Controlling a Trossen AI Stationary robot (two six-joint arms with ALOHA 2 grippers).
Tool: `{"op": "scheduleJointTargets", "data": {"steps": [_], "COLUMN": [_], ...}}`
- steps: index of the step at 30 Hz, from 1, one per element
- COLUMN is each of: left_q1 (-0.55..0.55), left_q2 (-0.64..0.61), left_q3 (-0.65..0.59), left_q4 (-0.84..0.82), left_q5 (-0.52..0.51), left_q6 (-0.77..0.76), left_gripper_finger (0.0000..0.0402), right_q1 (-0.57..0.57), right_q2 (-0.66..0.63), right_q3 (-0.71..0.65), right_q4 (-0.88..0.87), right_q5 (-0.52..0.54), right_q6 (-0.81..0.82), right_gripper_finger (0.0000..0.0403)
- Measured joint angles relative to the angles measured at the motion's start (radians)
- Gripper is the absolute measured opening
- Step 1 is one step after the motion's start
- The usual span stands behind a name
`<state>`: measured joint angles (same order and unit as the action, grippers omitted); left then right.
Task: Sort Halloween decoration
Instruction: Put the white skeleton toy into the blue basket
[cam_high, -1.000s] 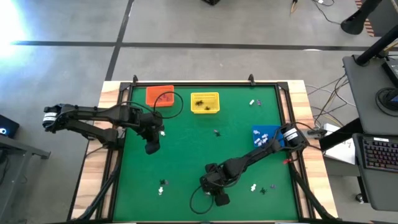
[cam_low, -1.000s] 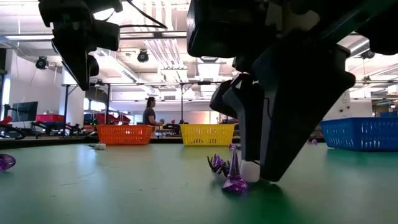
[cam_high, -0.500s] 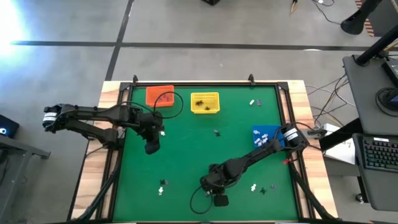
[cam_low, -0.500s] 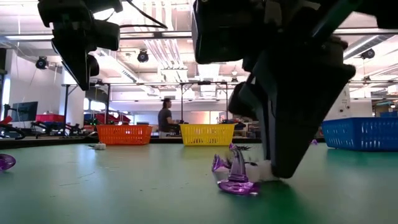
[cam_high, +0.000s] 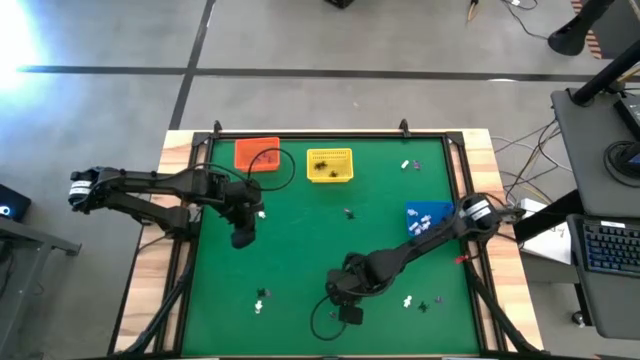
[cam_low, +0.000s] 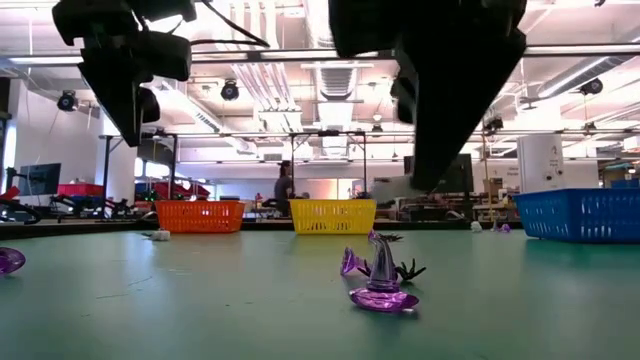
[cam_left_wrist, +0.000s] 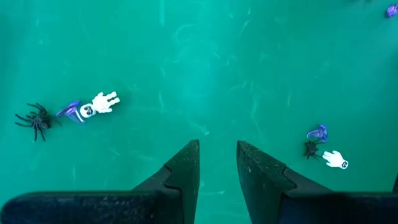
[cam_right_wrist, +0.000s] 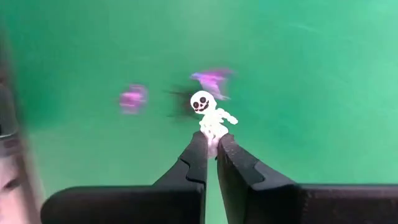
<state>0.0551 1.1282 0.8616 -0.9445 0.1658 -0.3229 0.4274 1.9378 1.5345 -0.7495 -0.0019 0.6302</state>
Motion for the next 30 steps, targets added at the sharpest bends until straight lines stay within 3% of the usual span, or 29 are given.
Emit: {"op": "scheduleJointTargets", "data": {"steps": [8,23,30], "left_q1": [0.0,0.0,0.0], "left_q2": [0.0,0.0,0.0], "left_q3": [0.0,0.0,0.0], "left_q4": [-0.024,-0.022,-0.021], "left_q5": [0.0,-0.002,-0.002], "left_q6": [0.027,0.053,0.05], "left_gripper_finger": [0.0088,0.0088,0.0088], "right_q1": [-0.005,-0.025,-0.07], "right_q2": [-0.089,-0.163,-0.269], "right_q3": [0.0,-0.019,-0.163], "right_q4": [-0.267,-0.791,-0.812], "right_q5": [0.183,0.242,0.241], "right_q6": [0.264,0.612,0.689], "right_gripper_finger": [0.0012,0.0012,0.0012]}}
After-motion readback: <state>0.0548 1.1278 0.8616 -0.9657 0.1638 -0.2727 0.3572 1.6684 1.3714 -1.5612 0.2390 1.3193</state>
